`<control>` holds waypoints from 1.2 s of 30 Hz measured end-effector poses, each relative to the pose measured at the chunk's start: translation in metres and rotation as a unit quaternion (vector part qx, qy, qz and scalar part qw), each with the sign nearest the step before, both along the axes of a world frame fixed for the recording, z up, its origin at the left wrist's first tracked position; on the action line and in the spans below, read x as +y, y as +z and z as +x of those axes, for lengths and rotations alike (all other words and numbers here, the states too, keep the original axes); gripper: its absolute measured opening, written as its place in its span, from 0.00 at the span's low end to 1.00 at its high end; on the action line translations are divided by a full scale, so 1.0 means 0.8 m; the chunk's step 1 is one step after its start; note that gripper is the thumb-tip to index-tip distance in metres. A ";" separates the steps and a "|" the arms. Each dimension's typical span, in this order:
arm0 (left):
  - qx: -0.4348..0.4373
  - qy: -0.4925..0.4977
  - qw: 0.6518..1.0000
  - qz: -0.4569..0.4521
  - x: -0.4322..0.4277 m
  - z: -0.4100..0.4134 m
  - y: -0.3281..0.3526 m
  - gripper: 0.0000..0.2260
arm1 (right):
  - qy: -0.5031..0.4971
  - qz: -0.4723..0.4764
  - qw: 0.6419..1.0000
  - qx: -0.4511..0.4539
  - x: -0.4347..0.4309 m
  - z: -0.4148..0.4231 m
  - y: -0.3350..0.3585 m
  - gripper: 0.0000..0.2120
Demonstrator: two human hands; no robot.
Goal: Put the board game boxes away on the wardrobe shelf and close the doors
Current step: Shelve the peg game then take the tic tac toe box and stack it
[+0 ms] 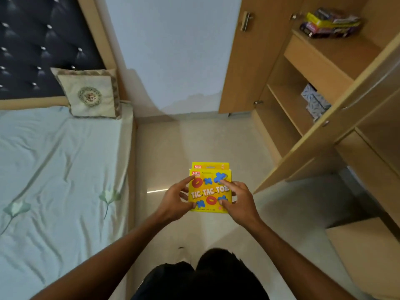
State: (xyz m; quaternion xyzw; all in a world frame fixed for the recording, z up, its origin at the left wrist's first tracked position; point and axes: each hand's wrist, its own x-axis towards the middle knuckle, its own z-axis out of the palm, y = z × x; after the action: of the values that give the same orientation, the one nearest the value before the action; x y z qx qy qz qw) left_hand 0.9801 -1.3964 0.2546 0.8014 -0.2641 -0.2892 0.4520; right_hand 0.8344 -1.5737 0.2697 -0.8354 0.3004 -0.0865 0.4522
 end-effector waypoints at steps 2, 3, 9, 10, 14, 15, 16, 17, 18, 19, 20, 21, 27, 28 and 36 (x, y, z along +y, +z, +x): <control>-0.004 -0.006 1.000 0.001 -0.029 0.046 0.007 0.38 | -0.009 0.006 1.000 -0.007 -0.025 0.044 0.003 0.29; -0.001 -0.007 1.000 0.000 -0.046 0.074 0.007 0.38 | -0.014 0.012 1.000 -0.012 -0.041 0.069 0.002 0.29; -0.014 -0.026 0.999 0.013 -0.145 0.215 0.006 0.37 | -0.025 0.016 0.999 -0.018 -0.141 0.205 -0.015 0.29; -0.015 -0.028 0.999 0.012 -0.168 0.245 0.005 0.37 | -0.025 0.020 0.999 -0.025 -0.164 0.235 -0.018 0.29; -0.015 -0.031 0.999 0.025 -0.245 0.343 0.012 0.37 | -0.024 0.011 0.999 -0.035 -0.240 0.332 -0.018 0.29; -0.020 -0.034 0.999 0.026 -0.266 0.369 0.013 0.37 | -0.027 0.012 0.999 -0.040 -0.260 0.356 -0.018 0.29; -0.021 -0.033 0.999 0.023 -0.286 0.392 0.017 0.37 | -0.027 0.006 0.999 -0.046 -0.278 0.376 -0.017 0.29; -0.020 -0.031 0.999 0.022 -0.304 0.412 0.021 0.37 | -0.027 0.001 0.998 -0.051 -0.295 0.396 -0.014 0.29; -0.017 -0.032 0.999 0.022 -0.328 0.437 0.024 0.36 | -0.035 0.004 0.998 -0.055 -0.317 0.419 -0.012 0.29; -0.013 -0.033 0.999 0.023 -0.349 0.455 0.026 0.36 | -0.041 0.010 0.998 -0.055 -0.336 0.437 -0.009 0.29; -0.011 -0.037 0.999 0.021 -0.374 0.474 0.028 0.36 | -0.048 0.007 0.997 -0.056 -0.358 0.455 -0.006 0.29; -0.008 -0.042 0.999 0.018 -0.398 0.490 0.031 0.36 | -0.055 0.001 0.997 -0.057 -0.378 0.470 -0.003 0.28; -0.011 -0.114 0.993 0.002 -0.580 0.576 0.028 0.35 | -0.140 -0.018 0.989 -0.052 -0.529 0.531 -0.007 0.27; -0.009 -0.125 0.992 0.000 -0.611 0.587 0.028 0.35 | -0.156 -0.016 0.986 -0.053 -0.554 0.536 -0.010 0.28; -0.001 -0.277 0.960 -0.046 -0.889 0.642 0.073 0.34 | -0.299 -0.072 0.947 -0.093 -0.752 0.552 0.023 0.27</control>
State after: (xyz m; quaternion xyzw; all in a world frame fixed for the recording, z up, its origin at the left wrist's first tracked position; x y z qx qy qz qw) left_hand 1.4937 -2.1073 0.3131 0.6756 -0.4889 -0.3902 0.3902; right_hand 1.2764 -2.1750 0.2883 -0.7257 0.4864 -0.3165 0.3697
